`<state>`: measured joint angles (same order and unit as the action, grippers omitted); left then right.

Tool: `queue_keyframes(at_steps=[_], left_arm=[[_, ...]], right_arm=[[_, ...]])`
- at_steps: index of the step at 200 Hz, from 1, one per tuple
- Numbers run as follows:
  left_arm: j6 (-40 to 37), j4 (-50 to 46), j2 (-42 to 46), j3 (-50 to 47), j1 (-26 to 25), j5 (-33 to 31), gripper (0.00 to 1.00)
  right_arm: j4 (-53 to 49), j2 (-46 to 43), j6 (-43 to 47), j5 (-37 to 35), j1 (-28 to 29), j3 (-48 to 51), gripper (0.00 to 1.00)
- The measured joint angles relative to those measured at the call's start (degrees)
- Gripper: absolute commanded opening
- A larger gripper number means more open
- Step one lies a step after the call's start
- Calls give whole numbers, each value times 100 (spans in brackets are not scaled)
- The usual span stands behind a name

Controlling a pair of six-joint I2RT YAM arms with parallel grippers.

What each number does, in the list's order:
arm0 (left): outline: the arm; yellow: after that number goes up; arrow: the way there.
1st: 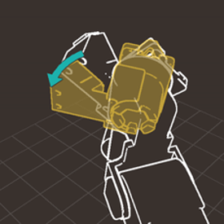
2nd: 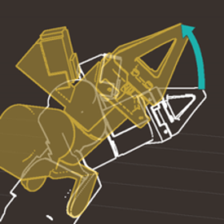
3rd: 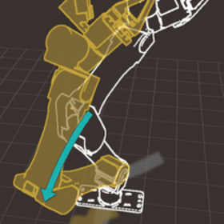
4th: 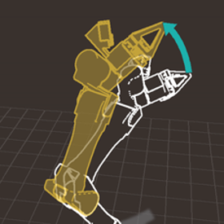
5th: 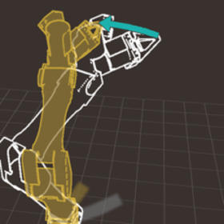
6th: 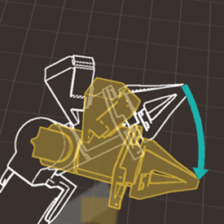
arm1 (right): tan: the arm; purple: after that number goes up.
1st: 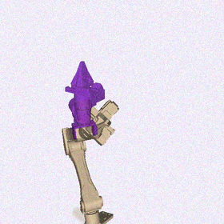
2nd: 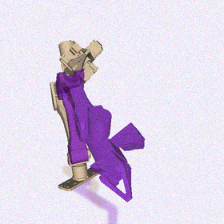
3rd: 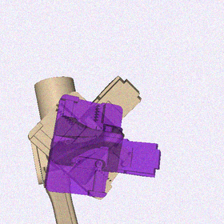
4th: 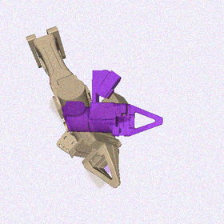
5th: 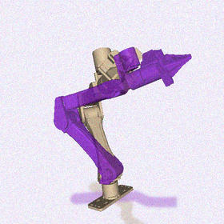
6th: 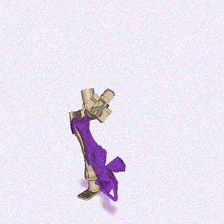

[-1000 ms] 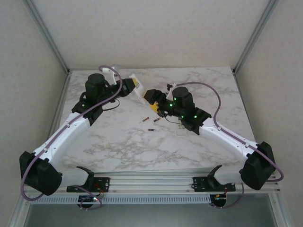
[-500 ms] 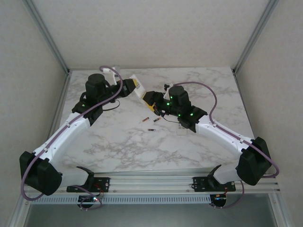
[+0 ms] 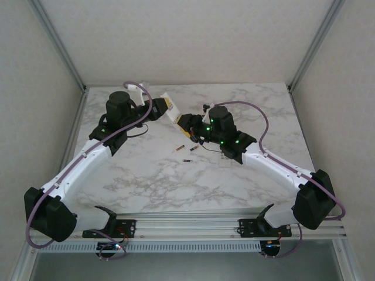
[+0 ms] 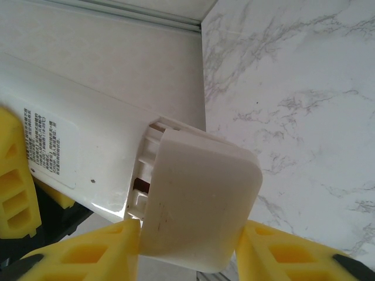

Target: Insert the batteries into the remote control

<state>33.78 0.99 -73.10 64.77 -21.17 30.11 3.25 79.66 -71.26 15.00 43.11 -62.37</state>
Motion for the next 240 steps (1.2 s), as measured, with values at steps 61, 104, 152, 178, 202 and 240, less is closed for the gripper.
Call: queue_keyframes(at_steps=[61, 104, 152, 178, 202, 240], left_arm=[[105, -17, 4, -70, 149, 70, 0], [203, 46, 31, -446, 509, -39, 0], [278, 138, 76, -1340, 734, -302, 0], [387, 363, -15, -1871, 890, -321, 0], [396, 599, -122, -2260, 973, -339, 0], [538, 1182, -310, -2669, 981, -428, 0]], right_arm=[[-184, -573, 120, -354, -188, 326, 41], [-603, -1097, 321, -588, -256, 1097, 41], [-1290, -1019, 953, -1025, -105, 1812, 40], [-1467, -798, 1231, -1268, -81, 2092, 41], [-1567, -632, 1419, -1414, 66, 2120, 44], [-1639, -634, 1644, -1563, 155, 2109, 50]])
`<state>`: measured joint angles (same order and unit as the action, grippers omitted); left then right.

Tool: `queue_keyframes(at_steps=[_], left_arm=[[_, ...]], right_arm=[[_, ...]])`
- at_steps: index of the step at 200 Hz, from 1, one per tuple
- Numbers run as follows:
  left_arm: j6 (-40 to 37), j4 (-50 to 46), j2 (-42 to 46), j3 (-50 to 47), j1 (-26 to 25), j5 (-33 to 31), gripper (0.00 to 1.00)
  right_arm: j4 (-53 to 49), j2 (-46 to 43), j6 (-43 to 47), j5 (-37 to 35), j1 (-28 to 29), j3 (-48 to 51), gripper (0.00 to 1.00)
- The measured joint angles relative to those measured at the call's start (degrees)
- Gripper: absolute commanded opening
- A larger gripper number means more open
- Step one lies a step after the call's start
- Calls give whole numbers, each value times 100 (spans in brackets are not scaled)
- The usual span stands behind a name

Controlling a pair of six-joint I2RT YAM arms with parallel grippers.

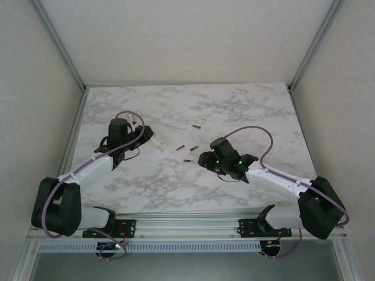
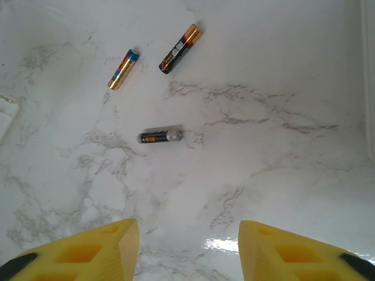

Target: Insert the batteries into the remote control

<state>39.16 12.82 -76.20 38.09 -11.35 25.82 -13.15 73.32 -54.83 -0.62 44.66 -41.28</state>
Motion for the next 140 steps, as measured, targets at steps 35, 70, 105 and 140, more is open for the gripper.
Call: queue_keyframes(at_steps=[35, 70, 105, 140], left_arm=[[520, 728, -345, -811, 0, -437, 4], [1099, 1657, -529, -1235, 0, -800, 6], [1412, 2424, -944, -1390, -2, -673, 14], [1467, 2568, -977, -1600, -17, -542, 37]], right_arm=[[-129, -4, 46, -114, 0, -85, 52], [-173, -109, 42, -157, 0, -105, 53], [-319, -254, 13, -275, 0, -105, 55], [-420, -444, -2, -302, 2, -105, 56]])
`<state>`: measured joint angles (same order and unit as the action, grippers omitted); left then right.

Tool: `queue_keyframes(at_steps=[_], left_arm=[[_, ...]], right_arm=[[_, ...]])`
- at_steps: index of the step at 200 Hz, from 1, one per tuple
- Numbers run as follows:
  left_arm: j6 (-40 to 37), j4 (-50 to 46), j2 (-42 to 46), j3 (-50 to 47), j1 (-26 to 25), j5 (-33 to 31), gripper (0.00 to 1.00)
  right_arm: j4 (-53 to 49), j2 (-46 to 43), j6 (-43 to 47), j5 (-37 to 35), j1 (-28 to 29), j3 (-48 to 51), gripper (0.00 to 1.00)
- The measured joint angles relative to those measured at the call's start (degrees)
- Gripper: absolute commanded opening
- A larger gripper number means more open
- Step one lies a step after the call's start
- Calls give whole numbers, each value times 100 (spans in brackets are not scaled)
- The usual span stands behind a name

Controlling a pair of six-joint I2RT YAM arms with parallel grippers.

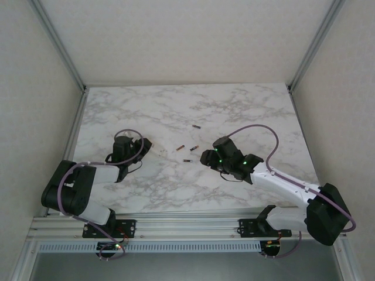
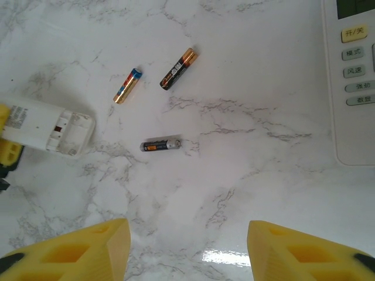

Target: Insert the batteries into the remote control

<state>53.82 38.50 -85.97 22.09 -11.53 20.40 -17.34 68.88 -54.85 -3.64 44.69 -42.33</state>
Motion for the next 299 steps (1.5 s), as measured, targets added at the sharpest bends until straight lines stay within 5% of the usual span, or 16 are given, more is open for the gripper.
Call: queue_keyframes(at_steps=[53, 99, 162, 188, 218, 259, 299], left_arm=[[164, -741, 1606, -1106, -199, -363, 55], [-24, -1976, 3331, -981, -566, -1121, 70], [-2229, -4929, 2037, 2603, -485, -1394, 89], [-3029, -5751, 1978, 3300, -317, -1126, 99], [-3740, -6297, 1987, 3536, -186, -835, 100], [-4194, -6347, 2186, 3016, -133, -839, 99], [-4253, -5934, 2695, 2199, -120, -807, 100]], right_arm=[[-76, -87, 2, -90, 7, -11, 59], [-160, -44, 7, -87, 37, -170, 66], [-1268, 2057, 450, -72, 313, -2643, 67], [-1622, 3224, 321, -87, 369, -3797, 56], [-2006, 4448, 319, -337, 369, -4924, 50], [-2516, 5292, 1947, -439, 374, -5836, 55], [-3058, 5241, 4631, -463, 435, -5860, 63]])
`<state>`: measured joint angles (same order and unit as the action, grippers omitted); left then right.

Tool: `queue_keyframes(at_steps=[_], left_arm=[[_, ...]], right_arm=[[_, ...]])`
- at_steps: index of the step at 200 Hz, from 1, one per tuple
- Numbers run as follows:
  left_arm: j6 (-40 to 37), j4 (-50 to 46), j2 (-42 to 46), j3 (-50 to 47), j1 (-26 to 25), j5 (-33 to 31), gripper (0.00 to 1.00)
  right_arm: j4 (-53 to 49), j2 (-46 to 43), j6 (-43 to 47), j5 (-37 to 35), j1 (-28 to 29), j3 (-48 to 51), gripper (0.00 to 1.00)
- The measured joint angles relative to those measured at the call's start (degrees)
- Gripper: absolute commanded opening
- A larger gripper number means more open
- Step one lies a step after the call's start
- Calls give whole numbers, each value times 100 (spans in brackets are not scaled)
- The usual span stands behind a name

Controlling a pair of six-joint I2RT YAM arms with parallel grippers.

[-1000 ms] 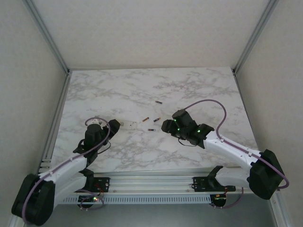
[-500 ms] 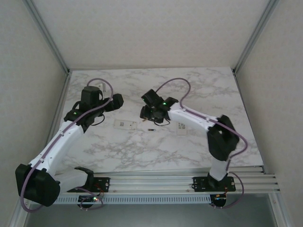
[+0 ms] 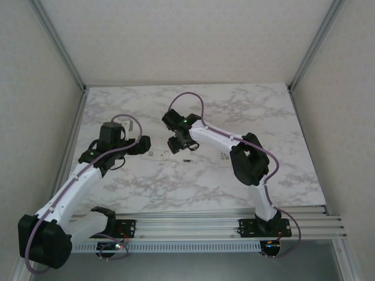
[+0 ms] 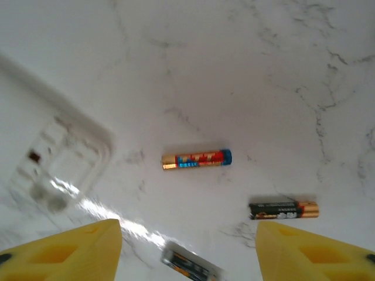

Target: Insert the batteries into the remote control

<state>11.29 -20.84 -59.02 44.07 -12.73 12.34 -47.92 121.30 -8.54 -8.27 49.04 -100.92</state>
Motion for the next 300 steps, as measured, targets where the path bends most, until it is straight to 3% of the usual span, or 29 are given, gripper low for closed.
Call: queue_keyframes(at_steps=[46, 84, 152, 214, 261, 278, 300], left_arm=[[4, 439, 382, -42, 59, -149, 99], [28, 533, 479, -177, 59, -400, 99], [28, 538, 459, -195, 59, -763, 99], [26, 540, 293, -195, 59, -791, 99], [26, 546, 293, -195, 59, -793, 100], [26, 546, 293, -195, 59, -800, 100], [26, 546, 295, -195, 59, -817, 99]], right_arm=[[-706, 455, 2234, -267, -13, -721, 64], [-610, 640, 3314, 315, -201, -820, 66], [-529, 1344, 4033, 704, -348, -1180, 59], [-496, 1370, 4183, 798, -490, -1182, 60], [-35, 1141, 3425, 822, -492, -898, 75], [542, 566, 2352, 822, -492, -232, 74], [981, -225, 328, 573, -498, 363, 63]])
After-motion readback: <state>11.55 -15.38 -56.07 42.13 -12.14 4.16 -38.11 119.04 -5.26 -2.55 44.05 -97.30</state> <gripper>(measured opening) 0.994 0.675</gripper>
